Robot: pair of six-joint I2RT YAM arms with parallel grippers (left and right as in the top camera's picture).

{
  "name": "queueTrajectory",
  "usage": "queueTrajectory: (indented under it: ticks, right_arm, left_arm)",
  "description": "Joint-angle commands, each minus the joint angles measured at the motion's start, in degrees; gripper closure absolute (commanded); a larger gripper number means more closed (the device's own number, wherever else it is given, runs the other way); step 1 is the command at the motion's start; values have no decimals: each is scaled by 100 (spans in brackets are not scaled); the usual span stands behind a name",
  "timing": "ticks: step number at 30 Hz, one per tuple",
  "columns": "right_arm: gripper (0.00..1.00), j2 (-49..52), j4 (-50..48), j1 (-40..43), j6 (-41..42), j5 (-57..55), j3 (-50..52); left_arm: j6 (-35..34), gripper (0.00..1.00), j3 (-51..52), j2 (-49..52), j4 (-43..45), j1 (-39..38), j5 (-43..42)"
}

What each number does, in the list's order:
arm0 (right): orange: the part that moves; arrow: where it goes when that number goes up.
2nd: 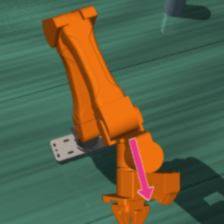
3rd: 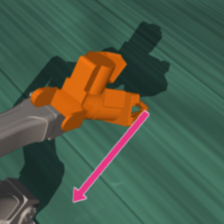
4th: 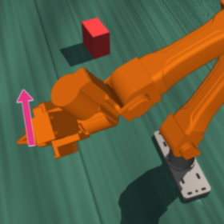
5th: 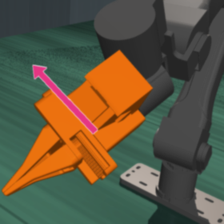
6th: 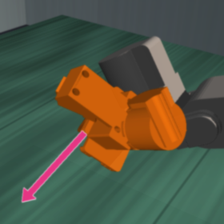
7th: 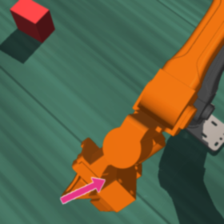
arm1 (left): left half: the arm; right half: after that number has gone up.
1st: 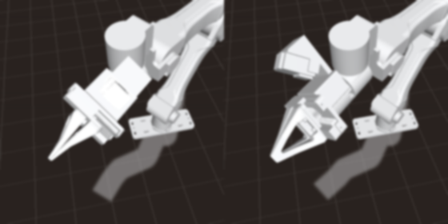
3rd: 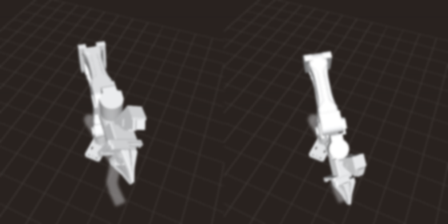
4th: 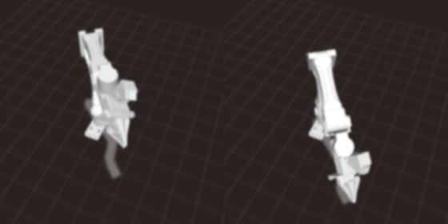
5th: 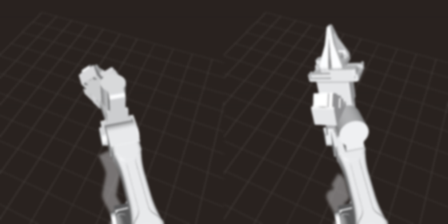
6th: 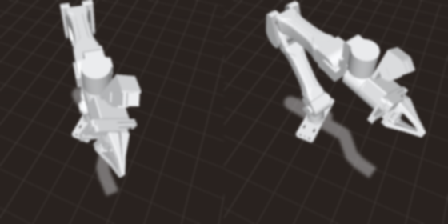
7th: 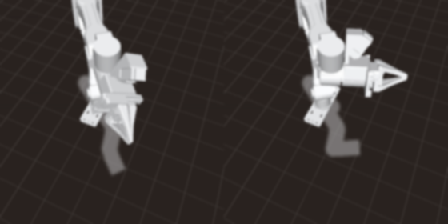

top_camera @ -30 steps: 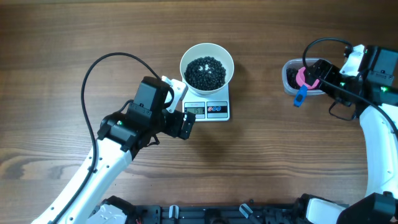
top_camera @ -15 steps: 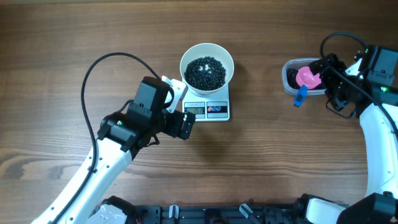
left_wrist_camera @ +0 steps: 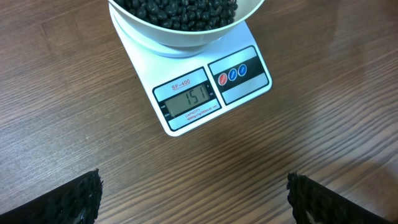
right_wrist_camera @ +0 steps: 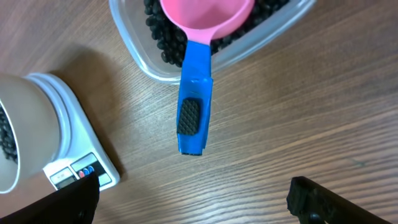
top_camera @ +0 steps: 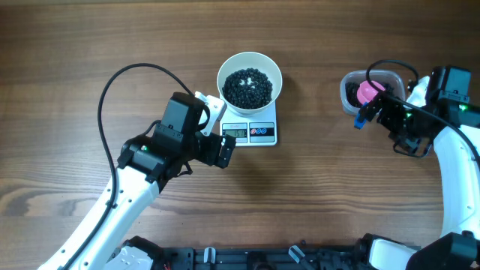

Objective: Scoop item into bowl and weigh 150g on scale
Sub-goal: 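Lower the right gripper and grasp the blue scoop handle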

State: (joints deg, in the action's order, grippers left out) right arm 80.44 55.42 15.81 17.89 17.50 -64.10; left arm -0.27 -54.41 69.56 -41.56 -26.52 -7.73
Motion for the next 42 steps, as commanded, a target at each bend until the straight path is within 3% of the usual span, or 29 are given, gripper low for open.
queueTrajectory:
  ticks: [1,4,9,16,42]
  right_arm:
    - [1,35,-94,13,-234,-76,4]
    - [1,35,-94,13,-232,321,4]
    - [16,35,-70,13,28,649,4]
    - [17,35,160,13,11,164,9]
    - [22,251,136,13,22,140,87]
  left_arm:
    - [-17,0,-105,22,15,-26,31]
    - [-15,0,-105,22,15,-26,28]
    - [-17,0,-105,22,15,-26,28]
    - [-15,0,-105,22,15,-26,31]
    - [-15,0,-105,22,15,-26,31]
